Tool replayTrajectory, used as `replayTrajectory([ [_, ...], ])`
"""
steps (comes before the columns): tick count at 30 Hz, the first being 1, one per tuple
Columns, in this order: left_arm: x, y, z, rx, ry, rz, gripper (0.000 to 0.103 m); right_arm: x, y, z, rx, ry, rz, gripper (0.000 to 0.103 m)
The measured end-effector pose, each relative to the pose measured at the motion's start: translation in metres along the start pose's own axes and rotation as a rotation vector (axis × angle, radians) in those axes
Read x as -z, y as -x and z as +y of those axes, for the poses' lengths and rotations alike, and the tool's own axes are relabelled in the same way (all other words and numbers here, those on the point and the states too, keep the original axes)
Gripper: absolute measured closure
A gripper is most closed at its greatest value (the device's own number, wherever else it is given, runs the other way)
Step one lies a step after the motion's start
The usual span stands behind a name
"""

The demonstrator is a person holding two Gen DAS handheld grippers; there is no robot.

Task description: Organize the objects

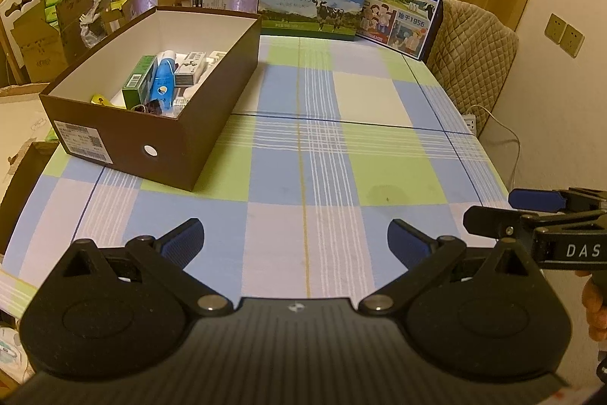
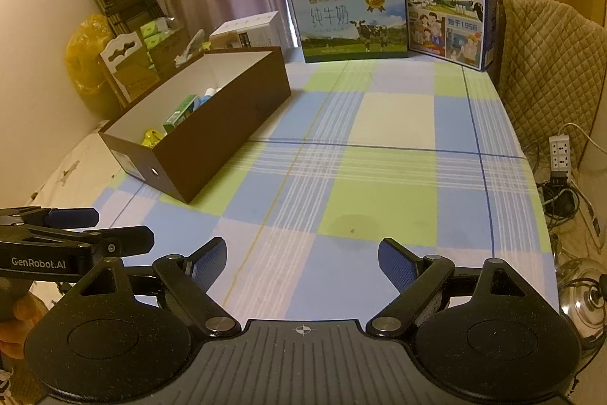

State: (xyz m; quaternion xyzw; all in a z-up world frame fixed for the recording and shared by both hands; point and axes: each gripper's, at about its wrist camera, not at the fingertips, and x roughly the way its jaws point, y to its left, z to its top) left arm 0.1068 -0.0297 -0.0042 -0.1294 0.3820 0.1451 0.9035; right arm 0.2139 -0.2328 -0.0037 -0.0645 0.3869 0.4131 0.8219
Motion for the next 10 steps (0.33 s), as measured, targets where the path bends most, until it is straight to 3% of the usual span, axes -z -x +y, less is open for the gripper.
replayTrajectory([
  [10, -0.0006, -0.0042, -0.0065, -0.002, 0.001, 0.000, 0.001, -0.0005, 0.0006, -0.0081, -0.007, -0.003, 0.001, 0.019],
])
